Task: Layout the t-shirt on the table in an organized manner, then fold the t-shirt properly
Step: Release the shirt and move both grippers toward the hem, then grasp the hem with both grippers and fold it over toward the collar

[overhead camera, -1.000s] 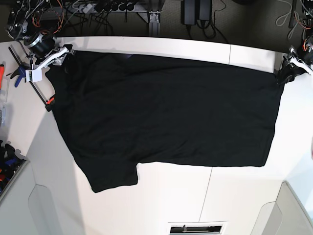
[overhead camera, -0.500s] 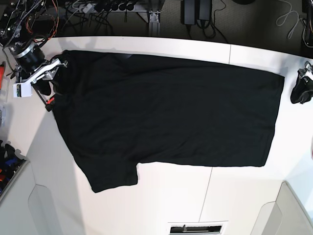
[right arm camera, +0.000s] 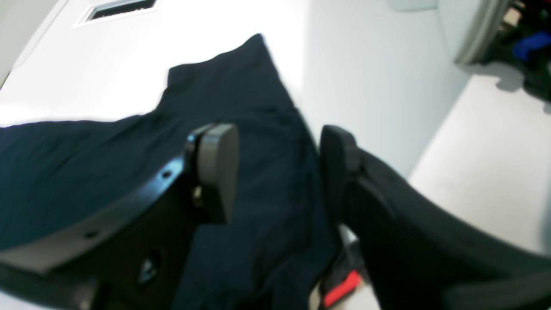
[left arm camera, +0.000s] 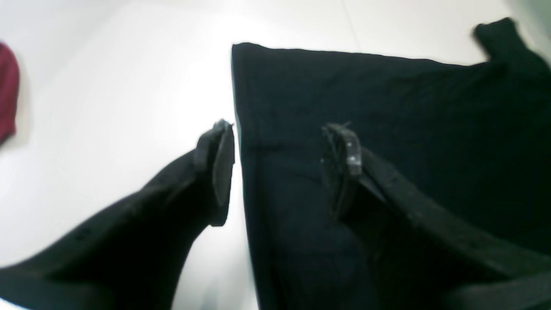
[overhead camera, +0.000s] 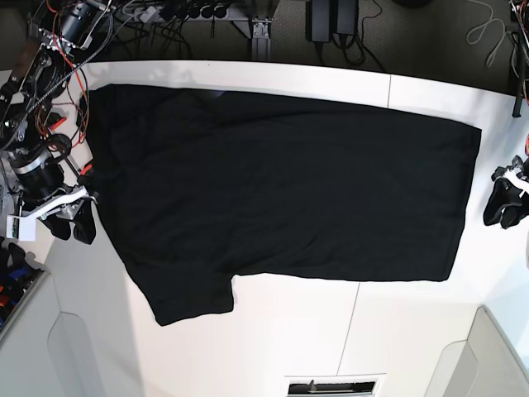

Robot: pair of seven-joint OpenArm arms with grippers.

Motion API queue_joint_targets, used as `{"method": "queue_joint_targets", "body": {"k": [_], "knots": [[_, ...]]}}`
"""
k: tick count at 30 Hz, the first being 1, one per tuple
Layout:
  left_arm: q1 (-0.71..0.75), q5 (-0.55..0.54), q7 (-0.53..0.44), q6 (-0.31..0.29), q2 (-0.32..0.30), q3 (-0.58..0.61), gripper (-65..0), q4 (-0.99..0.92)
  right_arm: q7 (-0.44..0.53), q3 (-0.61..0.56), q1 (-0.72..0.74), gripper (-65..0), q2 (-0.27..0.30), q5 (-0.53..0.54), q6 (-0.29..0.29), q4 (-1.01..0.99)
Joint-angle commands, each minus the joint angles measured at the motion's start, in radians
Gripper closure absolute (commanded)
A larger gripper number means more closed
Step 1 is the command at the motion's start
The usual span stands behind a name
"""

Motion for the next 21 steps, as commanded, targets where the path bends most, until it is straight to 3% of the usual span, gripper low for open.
{"method": "queue_joint_targets", "body": {"k": [1,6,12,21], "knots": [[-0.046,0.002,-0.043,0.012,-0.027,0.021,-34.2,-0.005,0.041,0.004,0.048,-30.8,0.013,-0.003,0.000,-0.019],[-0.257,0.046,-0.071,0.044,-0.026,0.180,-34.2,-0.205,0.085,0.004,0.213,-30.8,0.024,-0.072,-0.026,-0.261],[-0.501,0.123,-0.135,0.044,-0.021,0.321,-34.2,-0.509,0.182,0.000,0.353,-30.8,0.088,-0.178,-0.026,-0.575],[-0.734,0.187,-0.208,0.044,0.010,0.401,-34.2,-0.888,0.217,-0.001,0.381,-30.8,0.111,-0.204,-0.021,-0.806]]}}
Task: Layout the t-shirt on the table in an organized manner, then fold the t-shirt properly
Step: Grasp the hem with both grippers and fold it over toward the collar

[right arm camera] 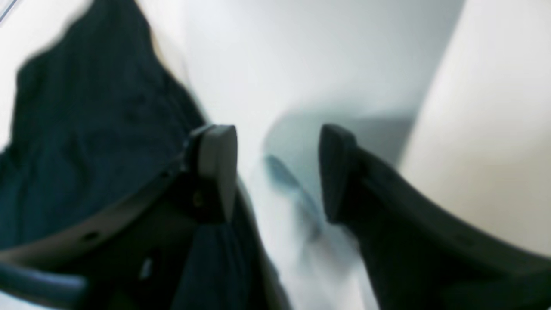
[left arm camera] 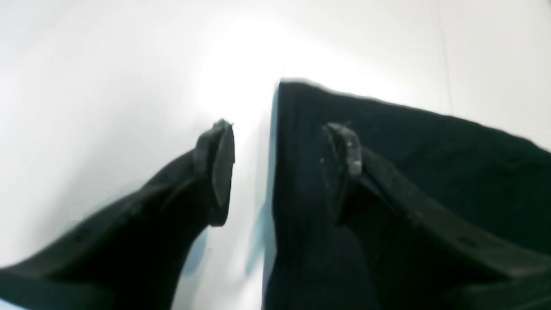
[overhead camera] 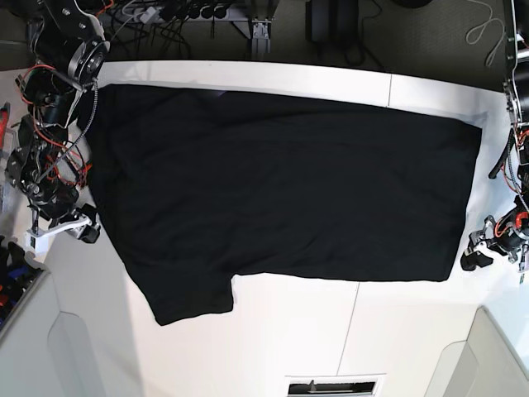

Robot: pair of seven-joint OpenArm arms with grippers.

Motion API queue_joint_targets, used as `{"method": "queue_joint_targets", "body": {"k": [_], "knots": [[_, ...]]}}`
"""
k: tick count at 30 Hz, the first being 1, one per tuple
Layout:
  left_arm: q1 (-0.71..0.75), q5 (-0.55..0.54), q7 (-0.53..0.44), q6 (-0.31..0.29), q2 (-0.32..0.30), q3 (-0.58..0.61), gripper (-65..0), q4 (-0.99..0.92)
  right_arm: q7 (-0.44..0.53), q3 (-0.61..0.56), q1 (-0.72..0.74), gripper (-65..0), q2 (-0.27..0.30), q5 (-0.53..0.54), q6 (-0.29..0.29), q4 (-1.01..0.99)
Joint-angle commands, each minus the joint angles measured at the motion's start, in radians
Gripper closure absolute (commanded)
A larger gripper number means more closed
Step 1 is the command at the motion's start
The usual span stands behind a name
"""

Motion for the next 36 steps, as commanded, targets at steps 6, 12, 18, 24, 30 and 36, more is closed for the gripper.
{"method": "queue_joint_targets", "body": {"k": [6,12,18,24,30,36], "knots": [[-0.039,0.069,-0.043,0.032,0.050,-0.004,-34.2,-0.025,-0.005,0.000,0.030,-30.8,0.011,0.024,0.004,0.010],[-0.006,0.136,-0.116,0.114,0.073,-0.004,-34.2,-0.026,-0.030,-0.001,0.031,-30.8,0.011,0.043,0.004,0.010],[-0.010,0.143,-0.128,0.131,0.073,-0.004,-34.2,-0.026,-0.030,-0.027,0.033,-30.8,0.011,0.088,0.009,0.010],[-0.010,0.153,-0.134,0.131,0.085,-0.004,-34.1,-0.026,-0.034,-0.097,0.033,-30.8,0.001,0.116,0.023,0.010],[-0.009,0.190,-0.134,0.161,0.120,-0.004,-33.9,-0.029,-0.032,-0.151,0.032,-30.8,-0.046,0.101,0.023,0.010],[-0.010,0.214,-0.134,0.161,0.145,-0.004,-21.0,-0.029,-0.030,-0.151,0.032,-30.8,-0.076,0.098,0.026,0.010]]}}
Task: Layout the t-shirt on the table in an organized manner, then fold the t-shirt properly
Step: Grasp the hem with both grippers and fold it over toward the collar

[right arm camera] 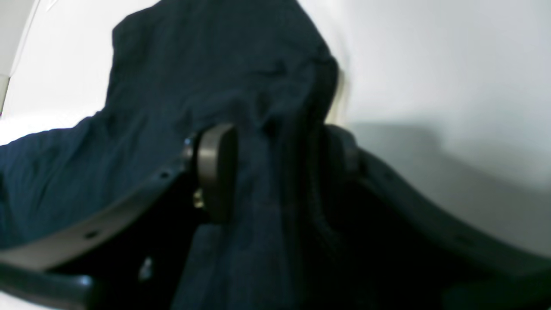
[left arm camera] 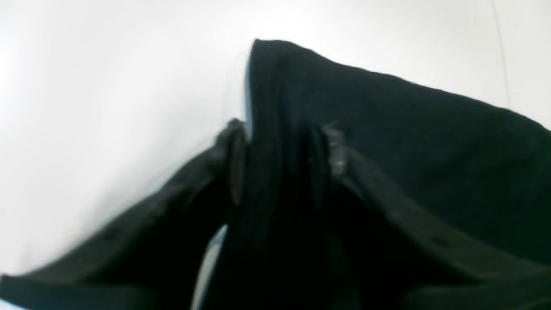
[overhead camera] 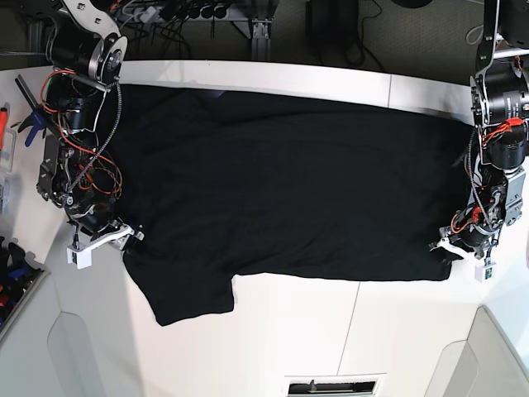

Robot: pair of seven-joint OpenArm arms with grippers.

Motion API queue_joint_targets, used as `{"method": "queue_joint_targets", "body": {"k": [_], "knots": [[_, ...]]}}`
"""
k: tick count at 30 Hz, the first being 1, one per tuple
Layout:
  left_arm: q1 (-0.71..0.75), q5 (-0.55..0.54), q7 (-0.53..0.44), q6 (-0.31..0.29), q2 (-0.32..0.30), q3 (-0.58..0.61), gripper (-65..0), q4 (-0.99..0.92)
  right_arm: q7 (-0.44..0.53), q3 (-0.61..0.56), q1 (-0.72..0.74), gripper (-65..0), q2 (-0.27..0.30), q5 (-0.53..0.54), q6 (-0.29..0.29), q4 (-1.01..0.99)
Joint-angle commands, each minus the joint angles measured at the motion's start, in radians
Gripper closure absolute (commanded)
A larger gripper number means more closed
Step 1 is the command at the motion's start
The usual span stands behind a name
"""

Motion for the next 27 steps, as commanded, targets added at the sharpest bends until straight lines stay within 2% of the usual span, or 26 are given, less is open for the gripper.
{"method": "queue_joint_targets", "body": {"k": [1,3,4,6,7,8,10,14,18,20,23,27], "knots": [[-0.023,0.006,0.015,0.000,-0.008,-0.002,-18.3,0.007,-0.007,-0.002,0.024,-30.8,0.008,-0.003,0.007,0.011],[-0.023,0.006,0.012,0.006,-0.010,-0.002,-11.1,0.007,-0.007,-0.002,0.024,-29.7,0.008,-0.003,0.008,0.011],[-0.023,0.006,0.011,0.016,-0.011,-0.002,-7.3,0.007,-0.006,-0.002,0.024,-26.4,0.008,-0.003,0.013,0.011],[-0.023,0.007,-0.003,0.027,-0.014,-0.002,-0.7,0.007,-0.003,-0.002,0.024,-12.8,0.010,-0.003,0.047,0.011],[-0.024,0.007,-0.011,0.026,-0.016,-0.002,0.0,0.007,-0.003,-0.002,0.025,-3.8,0.010,-0.002,0.053,0.012],[-0.025,0.007,-0.015,0.025,-0.018,-0.002,0.0,0.007,-0.003,-0.002,0.026,0.0,0.011,-0.002,0.053,0.013],[-0.033,0.006,-0.017,-0.006,-0.023,-0.002,0.0,0.008,0.010,-0.002,0.026,0.0,0.011,0.017,0.052,0.023],[-0.042,-0.041,-0.010,-0.266,-0.054,-0.002,0.0,0.030,-0.008,-0.002,0.021,0.0,0.011,0.019,0.052,0.080],[-0.032,-0.179,0.080,-0.272,-0.093,-0.002,0.0,0.086,-0.100,-0.002,0.019,0.0,0.016,0.029,0.052,0.165],[-0.010,-0.240,0.130,-0.272,-0.120,-0.002,0.0,0.126,-0.147,-0.002,0.000,0.0,0.026,0.068,0.053,0.221],[0.045,-0.304,0.201,-0.272,-0.165,-0.002,0.0,0.204,-0.177,-0.002,-0.055,0.0,0.049,0.109,0.053,0.311],[0.139,-0.372,0.236,-0.272,-0.229,-0.002,0.0,0.322,-0.182,-0.002,-0.145,0.0,0.085,0.146,0.053,0.417]]}}
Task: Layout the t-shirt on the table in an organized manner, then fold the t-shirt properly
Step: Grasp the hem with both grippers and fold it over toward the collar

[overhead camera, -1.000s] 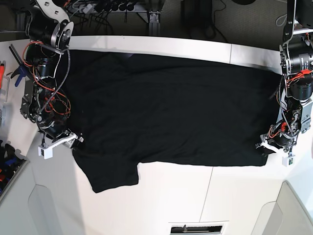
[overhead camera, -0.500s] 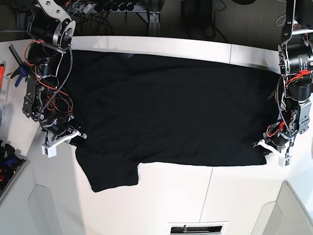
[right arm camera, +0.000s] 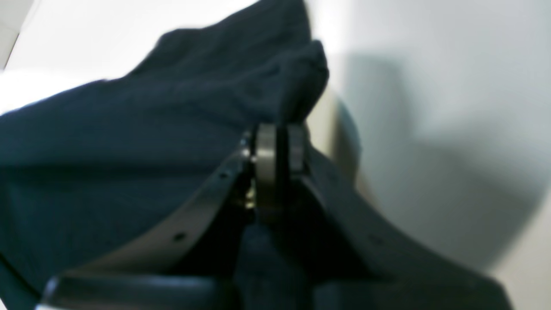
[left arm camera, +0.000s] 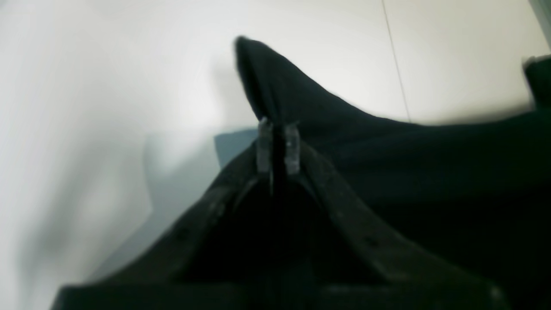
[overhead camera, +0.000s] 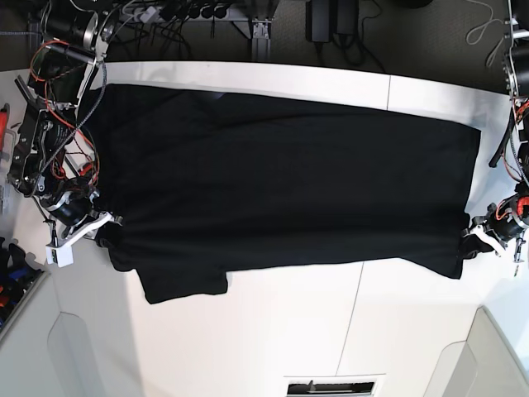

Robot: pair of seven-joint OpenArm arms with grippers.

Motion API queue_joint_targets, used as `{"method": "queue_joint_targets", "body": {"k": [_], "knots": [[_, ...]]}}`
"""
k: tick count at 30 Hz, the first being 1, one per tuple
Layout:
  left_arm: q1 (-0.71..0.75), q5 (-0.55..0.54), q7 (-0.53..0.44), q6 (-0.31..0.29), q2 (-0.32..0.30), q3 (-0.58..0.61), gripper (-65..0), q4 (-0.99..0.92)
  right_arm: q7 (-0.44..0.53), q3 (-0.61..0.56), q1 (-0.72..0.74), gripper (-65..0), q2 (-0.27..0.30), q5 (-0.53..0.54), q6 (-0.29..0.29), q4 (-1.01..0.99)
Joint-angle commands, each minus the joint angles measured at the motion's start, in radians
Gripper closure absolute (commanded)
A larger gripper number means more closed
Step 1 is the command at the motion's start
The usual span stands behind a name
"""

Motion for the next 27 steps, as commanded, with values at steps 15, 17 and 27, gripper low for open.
{"method": "queue_joint_targets", "body": {"k": [15,17,27], "knots": [[0.253,-0.145,0.161,-0.008,-0.141,-0.008,0.0,0.306,0.019,0.006,-0.257,0.0,0.077,0.060,0.003,0.272],[0.269,-0.145,0.177,-0.008,-0.140,-0.008,-2.2,0.309,0.005,0.006,-0.269,0.0,0.077,0.059,0.002,0.271],[0.306,-0.144,0.159,-0.008,-0.138,-0.008,-27.8,0.309,0.021,0.006,-0.288,-29.8,0.077,0.060,-0.013,0.271]]}}
